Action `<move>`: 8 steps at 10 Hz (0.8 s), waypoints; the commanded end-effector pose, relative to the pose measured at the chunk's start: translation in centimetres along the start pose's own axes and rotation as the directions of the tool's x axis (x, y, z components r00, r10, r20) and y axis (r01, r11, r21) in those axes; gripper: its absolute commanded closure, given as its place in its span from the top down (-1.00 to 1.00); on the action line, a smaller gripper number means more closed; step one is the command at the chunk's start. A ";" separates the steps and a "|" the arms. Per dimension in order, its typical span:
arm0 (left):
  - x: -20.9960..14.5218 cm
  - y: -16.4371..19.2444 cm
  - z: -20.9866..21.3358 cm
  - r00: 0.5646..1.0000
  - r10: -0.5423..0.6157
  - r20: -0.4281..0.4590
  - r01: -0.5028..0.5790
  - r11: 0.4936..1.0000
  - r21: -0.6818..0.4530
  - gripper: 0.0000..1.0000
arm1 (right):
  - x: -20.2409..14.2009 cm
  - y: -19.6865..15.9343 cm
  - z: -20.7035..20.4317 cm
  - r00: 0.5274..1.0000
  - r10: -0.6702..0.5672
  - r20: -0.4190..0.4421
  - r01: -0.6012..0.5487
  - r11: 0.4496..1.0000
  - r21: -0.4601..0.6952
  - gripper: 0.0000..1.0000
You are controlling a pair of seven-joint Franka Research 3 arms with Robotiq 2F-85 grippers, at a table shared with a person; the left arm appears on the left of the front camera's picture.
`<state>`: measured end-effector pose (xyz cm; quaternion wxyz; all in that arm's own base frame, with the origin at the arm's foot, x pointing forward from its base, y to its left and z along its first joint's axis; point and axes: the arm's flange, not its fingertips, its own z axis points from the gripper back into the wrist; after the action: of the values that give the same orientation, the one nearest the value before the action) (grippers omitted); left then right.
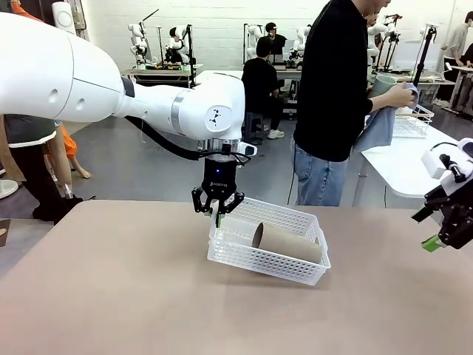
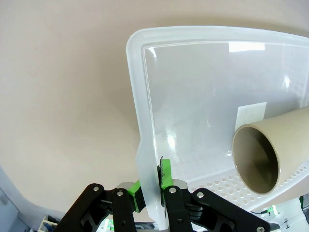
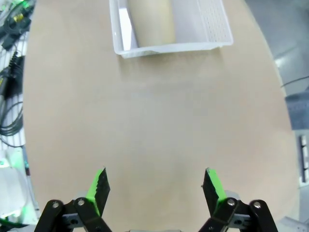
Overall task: Clean and organize the cups into the basket.
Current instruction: Pick up the Organizing basket and move it to the center of the table, then pick up the Reusable plastic cup from the right side of the table and place it inside the Organizing basket.
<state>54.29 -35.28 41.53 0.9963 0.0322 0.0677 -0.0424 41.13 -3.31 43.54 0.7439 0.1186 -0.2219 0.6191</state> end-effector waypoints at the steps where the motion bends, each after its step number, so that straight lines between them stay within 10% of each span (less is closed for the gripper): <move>1: -0.1 0.1 0.1 1.000 0.000 0.000 0.000 1.000 0.000 -1.00 | 1.8 0.5 0.5 0.999 0.032 0.026 -0.032 0.999 -0.004 1.00; 3: -0.1 0.1 0.1 1.000 0.000 0.000 0.000 1.000 0.000 -1.00 | 0.7 0.2 0.2 1.000 0.016 0.003 -0.016 1.000 -0.003 1.00; 4: -0.1 0.1 0.1 1.000 0.000 0.000 0.000 1.000 0.000 -1.00 | -0.7 -1.4 2.0 0.959 0.052 0.280 -0.087 0.990 0.114 1.00; 8: -0.1 0.1 0.1 1.000 0.000 0.000 0.000 1.000 0.000 -1.00 | -10.6 -6.9 3.7 0.786 -0.034 0.617 -0.144 0.961 0.236 1.00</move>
<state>54.29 -35.28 41.53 0.9963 0.0322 0.0677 -0.0424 42.64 -12.98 43.68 0.5955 0.3555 -0.3819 0.6108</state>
